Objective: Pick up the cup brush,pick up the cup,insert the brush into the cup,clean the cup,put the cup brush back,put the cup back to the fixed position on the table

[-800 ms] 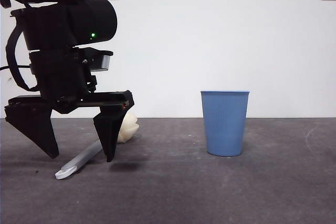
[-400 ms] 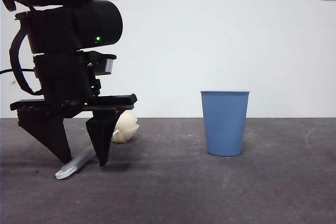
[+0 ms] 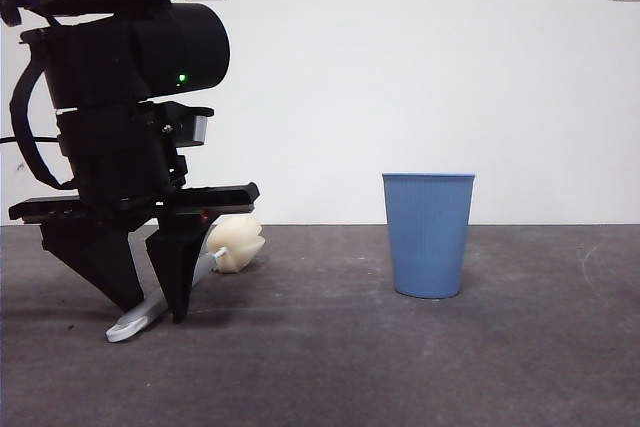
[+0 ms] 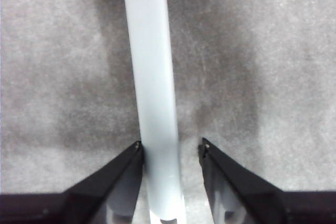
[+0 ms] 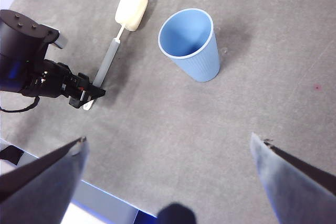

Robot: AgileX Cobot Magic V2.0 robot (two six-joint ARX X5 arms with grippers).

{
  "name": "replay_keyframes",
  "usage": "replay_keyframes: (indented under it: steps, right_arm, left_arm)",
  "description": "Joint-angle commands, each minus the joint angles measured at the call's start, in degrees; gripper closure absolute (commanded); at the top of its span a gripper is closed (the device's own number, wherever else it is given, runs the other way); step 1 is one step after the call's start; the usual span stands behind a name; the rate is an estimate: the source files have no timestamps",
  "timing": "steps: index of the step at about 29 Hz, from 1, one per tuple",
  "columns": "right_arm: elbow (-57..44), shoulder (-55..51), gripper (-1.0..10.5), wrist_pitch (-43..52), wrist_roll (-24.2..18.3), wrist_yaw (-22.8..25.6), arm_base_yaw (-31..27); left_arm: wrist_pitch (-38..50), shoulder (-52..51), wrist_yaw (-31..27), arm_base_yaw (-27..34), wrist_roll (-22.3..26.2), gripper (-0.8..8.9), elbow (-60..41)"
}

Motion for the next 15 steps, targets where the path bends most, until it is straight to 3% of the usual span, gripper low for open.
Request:
replay_keyframes:
  steps: [1,2,15]
  right_arm:
    - [0.0,-0.1,3.8,0.1,0.4,0.1,0.1]
    - [0.0,-0.1,3.8,0.1,0.4,0.1,0.1]
    - [0.0,-0.1,3.8,-0.9,1.4,0.2,0.1]
  left_arm:
    - [-0.8,1.0,-0.1,0.0,-0.9,7.87,-1.5]
    - [-0.6,1.0,0.0,0.0,-0.9,8.26,-1.5]
    - [-0.8,-0.4,1.7,0.0,-0.4,8.22,-1.4]
